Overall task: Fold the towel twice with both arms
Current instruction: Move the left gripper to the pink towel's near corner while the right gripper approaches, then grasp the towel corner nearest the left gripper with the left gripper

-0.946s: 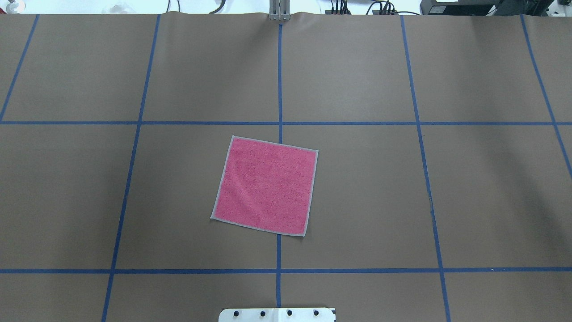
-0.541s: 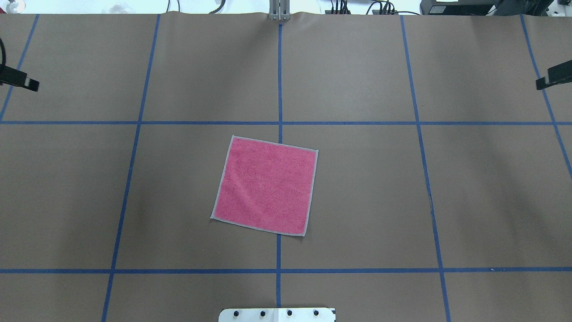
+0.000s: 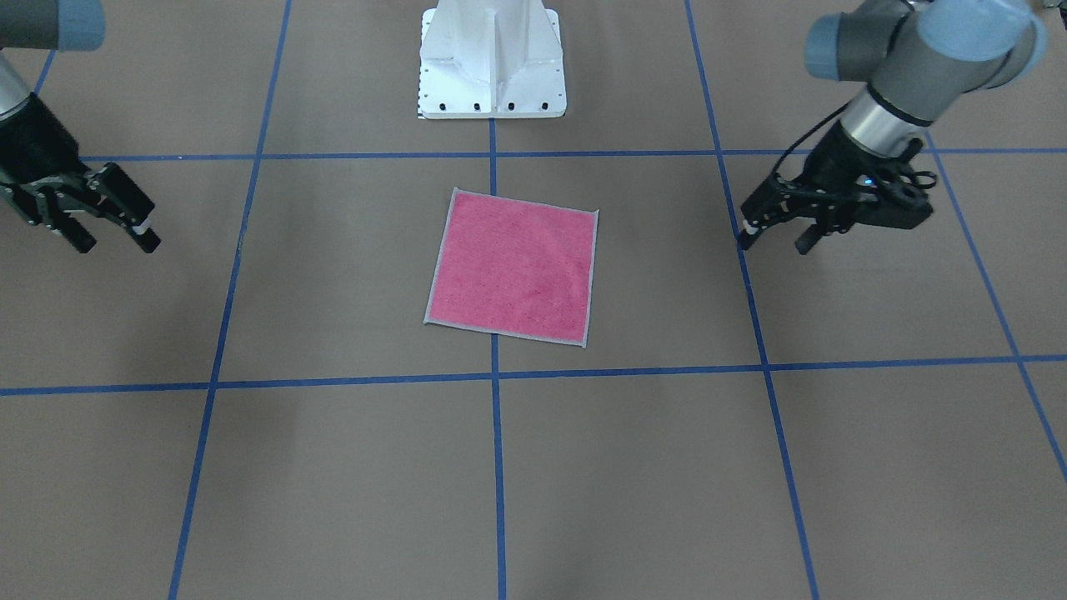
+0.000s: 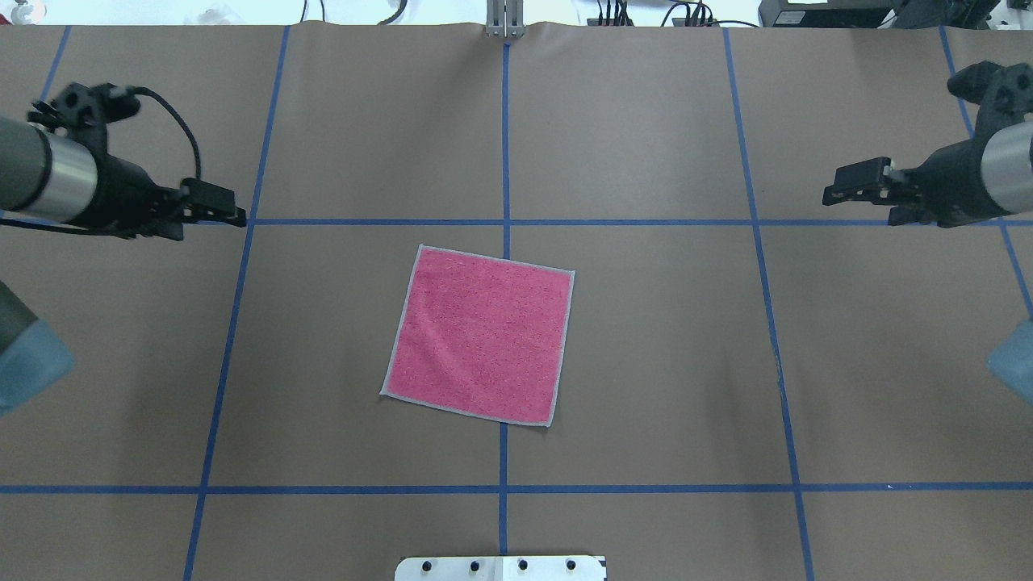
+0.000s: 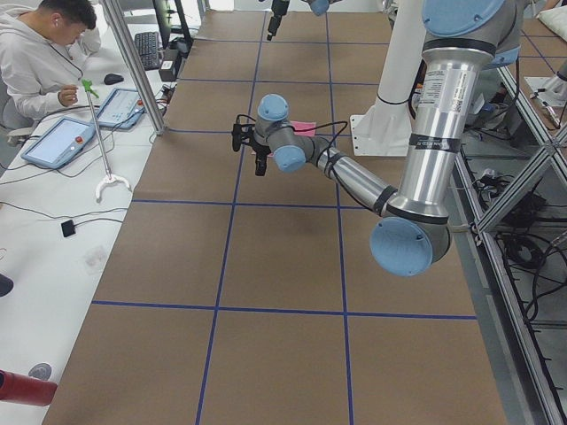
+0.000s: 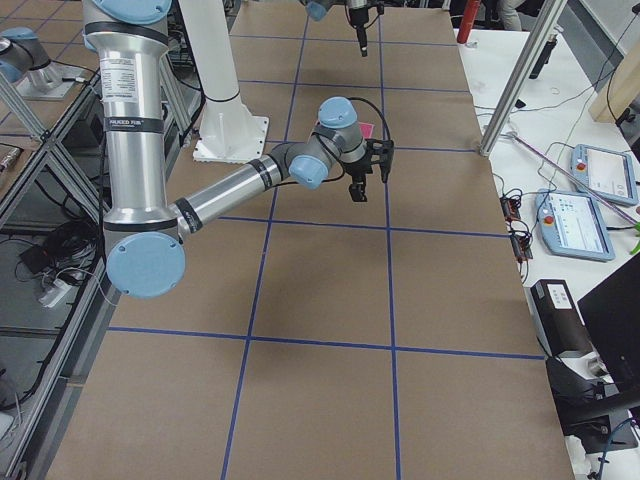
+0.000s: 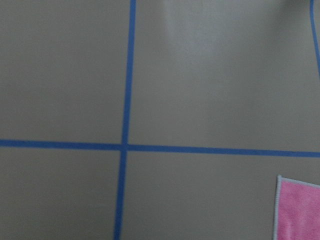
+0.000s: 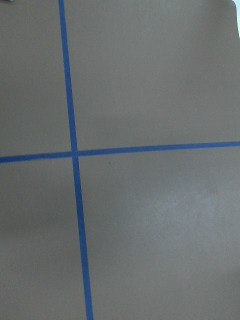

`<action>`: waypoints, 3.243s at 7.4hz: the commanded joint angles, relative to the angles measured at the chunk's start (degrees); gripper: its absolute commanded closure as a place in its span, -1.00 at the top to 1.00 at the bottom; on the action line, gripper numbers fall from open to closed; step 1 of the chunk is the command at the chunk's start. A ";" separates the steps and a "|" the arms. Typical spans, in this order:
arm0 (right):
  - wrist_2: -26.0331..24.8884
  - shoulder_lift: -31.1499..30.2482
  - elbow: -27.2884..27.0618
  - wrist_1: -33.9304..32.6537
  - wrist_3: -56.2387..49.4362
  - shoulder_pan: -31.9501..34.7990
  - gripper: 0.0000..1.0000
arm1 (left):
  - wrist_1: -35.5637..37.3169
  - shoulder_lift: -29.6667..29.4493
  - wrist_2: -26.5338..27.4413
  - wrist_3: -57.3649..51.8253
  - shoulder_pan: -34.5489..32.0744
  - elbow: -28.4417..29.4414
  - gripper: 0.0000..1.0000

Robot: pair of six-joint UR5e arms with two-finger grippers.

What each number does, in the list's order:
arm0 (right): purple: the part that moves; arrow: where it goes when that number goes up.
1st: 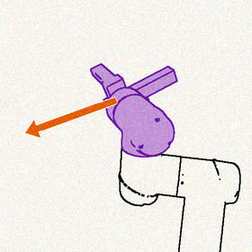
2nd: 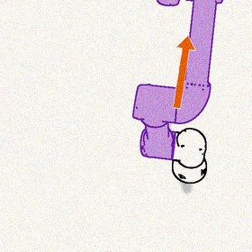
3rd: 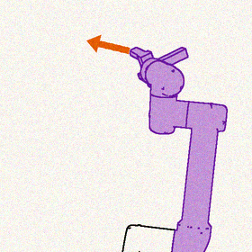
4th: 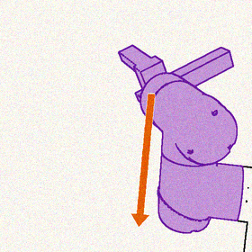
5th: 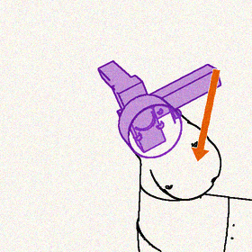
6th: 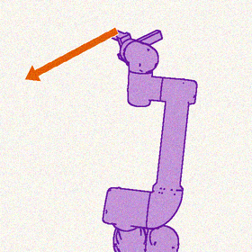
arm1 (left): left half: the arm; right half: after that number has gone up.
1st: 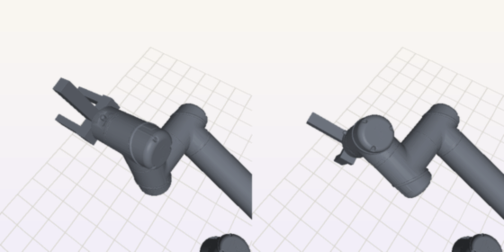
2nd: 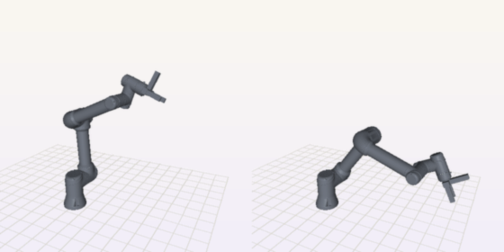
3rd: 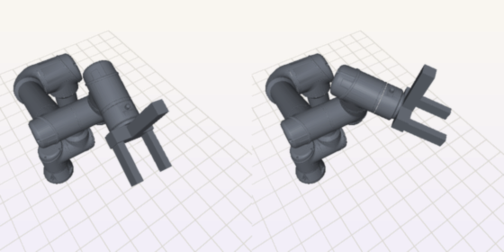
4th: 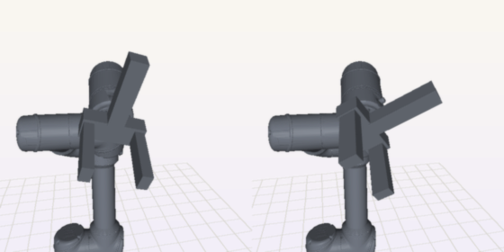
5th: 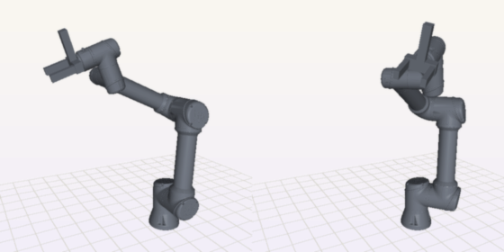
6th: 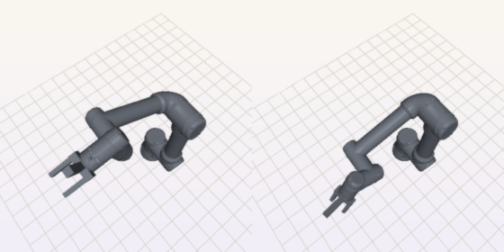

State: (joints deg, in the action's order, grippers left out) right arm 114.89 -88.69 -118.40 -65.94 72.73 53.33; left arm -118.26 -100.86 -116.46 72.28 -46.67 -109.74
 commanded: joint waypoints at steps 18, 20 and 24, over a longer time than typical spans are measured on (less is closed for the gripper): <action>-37.37 1.59 -6.40 0.12 38.18 -34.61 0.96 | -2.85 -5.49 25.85 23.87 28.04 5.15 0.03; -37.37 1.59 -6.40 0.20 38.10 -34.52 0.96 | -2.85 -5.93 25.93 23.87 28.30 6.20 0.03; -37.37 1.59 -6.49 0.20 38.10 -34.61 0.96 | -2.85 -6.20 25.94 23.87 28.48 6.73 -0.42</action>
State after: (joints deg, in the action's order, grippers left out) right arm 77.52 -87.10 -124.86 -65.76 110.83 18.79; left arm -121.11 -107.08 -90.50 96.15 -18.21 -103.02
